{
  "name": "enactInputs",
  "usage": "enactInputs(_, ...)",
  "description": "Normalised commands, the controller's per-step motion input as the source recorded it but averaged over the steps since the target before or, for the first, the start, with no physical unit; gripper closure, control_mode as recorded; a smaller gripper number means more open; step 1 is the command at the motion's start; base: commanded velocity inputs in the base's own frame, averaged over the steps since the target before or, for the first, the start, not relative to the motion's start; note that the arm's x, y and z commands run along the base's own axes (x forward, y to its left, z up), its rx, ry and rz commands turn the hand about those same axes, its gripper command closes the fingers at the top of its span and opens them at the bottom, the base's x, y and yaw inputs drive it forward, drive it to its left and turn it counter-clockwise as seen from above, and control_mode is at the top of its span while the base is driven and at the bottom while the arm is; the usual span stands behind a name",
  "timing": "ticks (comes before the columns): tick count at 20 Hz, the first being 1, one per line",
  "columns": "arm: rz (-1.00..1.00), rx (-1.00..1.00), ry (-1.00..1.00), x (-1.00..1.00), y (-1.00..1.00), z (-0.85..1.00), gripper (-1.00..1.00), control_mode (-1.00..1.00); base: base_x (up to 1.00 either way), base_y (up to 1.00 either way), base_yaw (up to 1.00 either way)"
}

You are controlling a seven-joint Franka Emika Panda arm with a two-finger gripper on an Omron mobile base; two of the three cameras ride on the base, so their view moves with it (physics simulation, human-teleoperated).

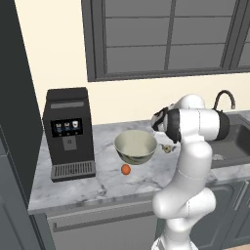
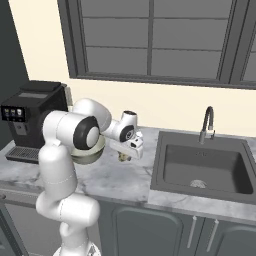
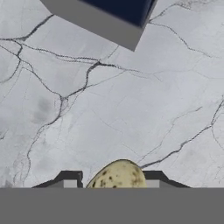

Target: Gather the eggs and milk located in the vicinity of the sink area and place them right next to the bowl.

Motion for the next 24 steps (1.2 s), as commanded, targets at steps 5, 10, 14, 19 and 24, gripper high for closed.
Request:
enactInputs(5, 0.0, 0.0, 0.02, 0.0, -0.06, 0.03, 1.0, -1.0, 0.0, 0.0, 0.0)
enactInputs(10, 0.0, 0.01, 0.0, -0.32, -0.06, 0.24, 1.0, -1.0, 0.0, 0.0, 0.0)
enactInputs(14, -0.01, 0.04, 0.0, -0.58, 0.0, 0.28, 1.0, -1.0, 0.0, 0.0, 0.0)
enactInputs(19, -0.04, 0.1, -0.01, -0.7, 0.0, 0.26, 1.0, -1.0, 0.0, 0.0, 0.0)
enactInputs(24, -0.01, 0.04, -0.08, -0.6, 0.09, 0.23, 1.0, -1.0, 0.0, 0.0, 0.0)
